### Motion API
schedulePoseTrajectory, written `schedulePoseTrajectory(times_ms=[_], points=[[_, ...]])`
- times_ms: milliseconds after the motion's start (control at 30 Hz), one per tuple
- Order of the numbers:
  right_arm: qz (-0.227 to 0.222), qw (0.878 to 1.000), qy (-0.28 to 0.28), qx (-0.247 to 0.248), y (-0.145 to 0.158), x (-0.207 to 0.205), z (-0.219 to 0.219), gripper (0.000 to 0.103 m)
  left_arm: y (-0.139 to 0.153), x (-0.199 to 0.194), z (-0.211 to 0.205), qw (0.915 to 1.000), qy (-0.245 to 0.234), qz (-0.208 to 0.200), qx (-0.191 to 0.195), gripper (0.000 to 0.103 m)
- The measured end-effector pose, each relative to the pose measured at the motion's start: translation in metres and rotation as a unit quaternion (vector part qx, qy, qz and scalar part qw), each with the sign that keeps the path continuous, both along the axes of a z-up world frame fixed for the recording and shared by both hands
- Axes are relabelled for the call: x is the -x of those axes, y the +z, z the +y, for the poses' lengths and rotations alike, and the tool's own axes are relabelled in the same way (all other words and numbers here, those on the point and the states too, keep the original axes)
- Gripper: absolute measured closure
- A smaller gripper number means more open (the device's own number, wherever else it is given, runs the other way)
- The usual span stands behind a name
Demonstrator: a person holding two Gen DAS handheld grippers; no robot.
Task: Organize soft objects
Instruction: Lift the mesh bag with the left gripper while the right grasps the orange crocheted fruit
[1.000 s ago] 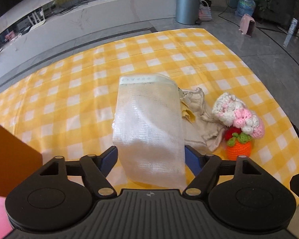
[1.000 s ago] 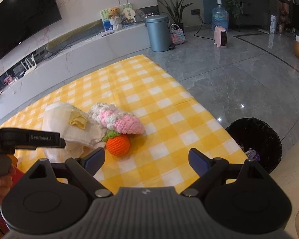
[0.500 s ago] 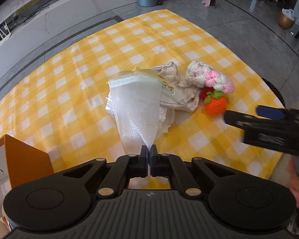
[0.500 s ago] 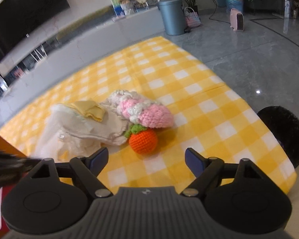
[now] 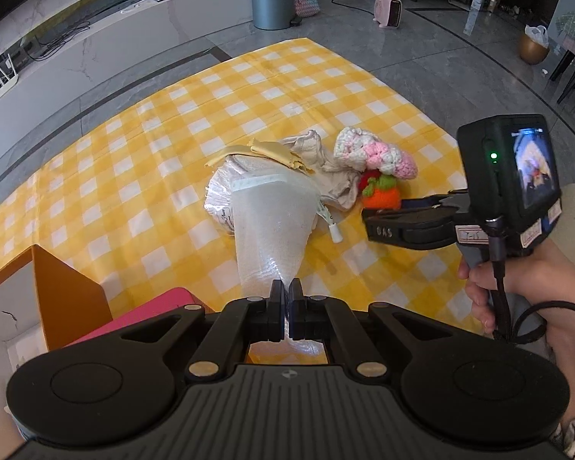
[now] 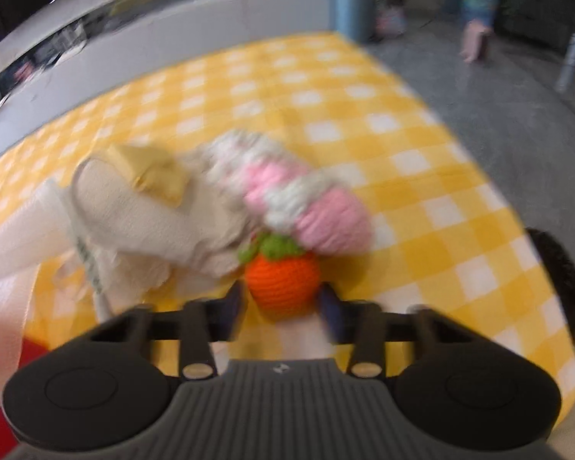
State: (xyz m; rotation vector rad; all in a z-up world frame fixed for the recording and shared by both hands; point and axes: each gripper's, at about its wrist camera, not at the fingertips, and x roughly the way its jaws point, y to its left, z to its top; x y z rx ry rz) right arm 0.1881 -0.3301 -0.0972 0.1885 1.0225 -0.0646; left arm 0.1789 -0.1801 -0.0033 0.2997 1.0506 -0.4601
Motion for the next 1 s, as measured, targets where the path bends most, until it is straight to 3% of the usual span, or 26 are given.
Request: schedulePoseTrajectory(times_ms=[167,300,433,567,700,767,900,967,1000], points=[[0.024,0.999,0.036,-0.012,0.014,0.027,-0.003,0.065,0.003,0.013,-0.002,0.9994,-0.022,0.018,0.022,0.101],[0.042,0.998,0.035,-0.014,0.011,0.042,-0.011,0.064,-0.014,0.021,-0.016,0.9964,-0.049,0.062,0.03,0.101],[0.059,0.998,0.014,-0.008,0.002,0.037,-0.016,0.05,-0.038,0.024,-0.037,0.9953,-0.062,0.074,0.01,0.101],[0.058,0.998,0.016,0.027,0.001,0.032,-0.01,0.025,-0.063,0.021,-0.051,0.9938,-0.061,0.091,-0.018,0.094],[0.05,0.998,0.022,0.028,0.001,0.03,-0.011,0.025,-0.079,0.016,-0.06,0.9933,-0.059,0.086,-0.05,0.075],[0.041,0.998,0.025,0.034,0.003,0.03,-0.01,0.026,-0.086,0.012,-0.063,0.9931,-0.055,0.081,-0.064,0.071],[0.023,0.999,0.035,0.031,0.008,0.032,-0.008,0.038,-0.096,0.001,-0.069,0.9933,-0.04,0.064,-0.087,0.047],[0.017,0.999,0.038,0.025,0.009,0.033,-0.007,0.052,-0.1,-0.001,-0.07,0.9935,-0.035,0.054,-0.094,0.048],[0.017,0.999,0.038,0.019,0.009,0.033,-0.008,0.056,-0.102,-0.001,-0.069,0.9938,-0.035,0.055,-0.09,0.065]])
